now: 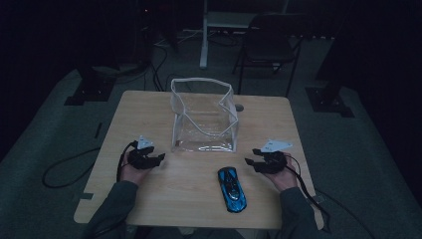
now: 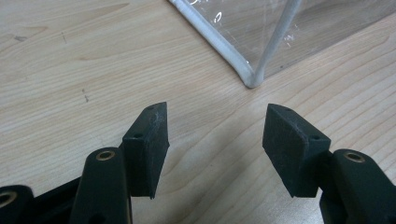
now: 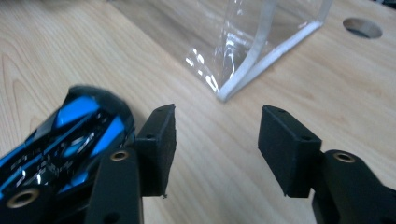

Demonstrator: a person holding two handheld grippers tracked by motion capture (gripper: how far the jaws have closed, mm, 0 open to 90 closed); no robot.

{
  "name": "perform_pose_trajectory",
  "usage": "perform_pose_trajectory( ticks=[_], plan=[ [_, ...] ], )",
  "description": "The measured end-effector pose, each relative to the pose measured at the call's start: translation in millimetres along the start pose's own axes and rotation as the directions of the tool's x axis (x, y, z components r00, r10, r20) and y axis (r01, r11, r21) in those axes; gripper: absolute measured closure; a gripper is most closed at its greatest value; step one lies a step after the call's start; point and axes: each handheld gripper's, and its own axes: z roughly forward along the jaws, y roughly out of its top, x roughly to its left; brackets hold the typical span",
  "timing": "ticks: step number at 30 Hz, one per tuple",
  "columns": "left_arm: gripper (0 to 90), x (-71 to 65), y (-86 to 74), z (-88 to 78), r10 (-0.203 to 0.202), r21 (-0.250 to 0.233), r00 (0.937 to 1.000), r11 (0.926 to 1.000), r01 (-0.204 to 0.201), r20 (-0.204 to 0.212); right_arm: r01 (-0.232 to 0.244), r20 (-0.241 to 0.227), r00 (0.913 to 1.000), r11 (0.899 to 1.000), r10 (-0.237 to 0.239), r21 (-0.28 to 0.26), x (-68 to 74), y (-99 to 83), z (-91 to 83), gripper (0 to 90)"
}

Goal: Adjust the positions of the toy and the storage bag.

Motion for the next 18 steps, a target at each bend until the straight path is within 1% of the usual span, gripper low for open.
perform_pose_trajectory(
  ticks=[2, 3, 7, 8, 14, 18],
  plan=[
    [42.1, -0.3, 0.7, -0.1, 0.002, -0.001, 1.0000, 1.0000, -0.002, 0.001, -0.001, -0.001, 1.0000, 1.000, 0.001, -0.003, -0.8, 2.4, 0.2, 50.2],
    [42.2, -1.2, 2.5, 0.0, 0.007, -0.006, 1.0000, 1.0000, -0.007, 0.006, -0.001, -0.006, 1.0000, 1.000, 0.000, -0.013, -2.3, 7.1, 0.8, 52.5],
    [43.0, -3.0, 5.7, 0.6, 0.022, -0.011, 0.9996, 0.9997, -0.021, 0.016, 0.001, -0.014, 0.9999, 1.000, -0.001, -0.020, -4.8, 13.2, 2.1, 54.3],
    [43.1, -4.5, 7.6, 1.4, 0.029, -0.017, 0.9992, 0.9995, -0.028, 0.028, 0.002, -0.016, 0.9999, 1.000, -0.002, -0.024, -5.6, 16.7, 2.7, 54.9],
    [44.4, -8.1, 11.4, 5.1, 0.055, -0.019, 0.9975, 0.9984, -0.054, 0.045, 0.011, -0.013, 0.9998, 0.999, -0.012, -0.044, -8.4, 26.2, 3.2, 58.2],
    [47.6, -9.8, 13.5, 8.0, 0.059, -0.019, 0.9967, 0.9981, -0.058, 0.054, 0.015, -0.010, 0.9998, 0.998, -0.016, -0.054, -11.6, 32.8, 3.0, 61.2]
  ],
)
